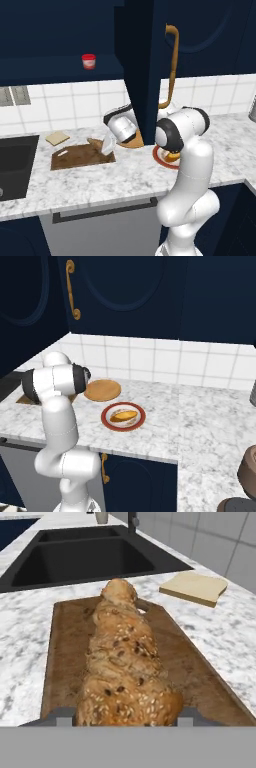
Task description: From the different types of pastries on the counter, select a croissant and place it on the cutting board. Then retrieve a jar of jam from the cabinet and place it alongside the croissant on the cutting board.
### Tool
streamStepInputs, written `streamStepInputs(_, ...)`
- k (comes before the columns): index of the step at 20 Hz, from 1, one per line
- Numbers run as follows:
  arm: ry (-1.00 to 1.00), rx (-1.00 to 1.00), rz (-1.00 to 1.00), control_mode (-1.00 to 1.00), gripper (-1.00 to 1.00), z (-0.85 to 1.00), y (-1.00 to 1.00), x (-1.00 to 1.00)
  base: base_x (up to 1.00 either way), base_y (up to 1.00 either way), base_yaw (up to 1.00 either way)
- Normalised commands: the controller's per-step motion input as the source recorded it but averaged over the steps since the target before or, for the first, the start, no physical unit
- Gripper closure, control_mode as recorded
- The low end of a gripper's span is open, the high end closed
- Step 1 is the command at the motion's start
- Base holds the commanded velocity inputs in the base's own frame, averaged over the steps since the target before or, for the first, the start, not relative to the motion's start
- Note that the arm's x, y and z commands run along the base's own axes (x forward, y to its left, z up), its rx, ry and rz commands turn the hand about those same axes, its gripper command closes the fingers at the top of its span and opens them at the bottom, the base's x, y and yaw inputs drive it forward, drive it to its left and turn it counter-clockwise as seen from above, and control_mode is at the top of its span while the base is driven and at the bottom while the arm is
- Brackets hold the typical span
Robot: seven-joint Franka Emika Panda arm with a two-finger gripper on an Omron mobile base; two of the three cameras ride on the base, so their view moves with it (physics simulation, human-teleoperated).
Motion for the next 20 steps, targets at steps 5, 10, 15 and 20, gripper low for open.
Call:
streamStepInputs(5,0.0,0.06,0.0,-1.0,-1.0,0.0,0.0,0.0,0.0,0.0,0.0)
streamStepInputs(10,-0.02,0.07,0.0,-1.0,-1.0,0.25,-0.12,-0.06,0.0,0.0,0.0)
streamStepInputs(15,-0.01,0.14,-0.05,-1.0,-1.0,0.17,-0.41,-0.46,0.0,0.0,0.0)
streamStepInputs(20,0.03,0.1,-0.04,-1.0,-1.0,0.03,-0.54,-0.64,0.0,0.0,0.0)
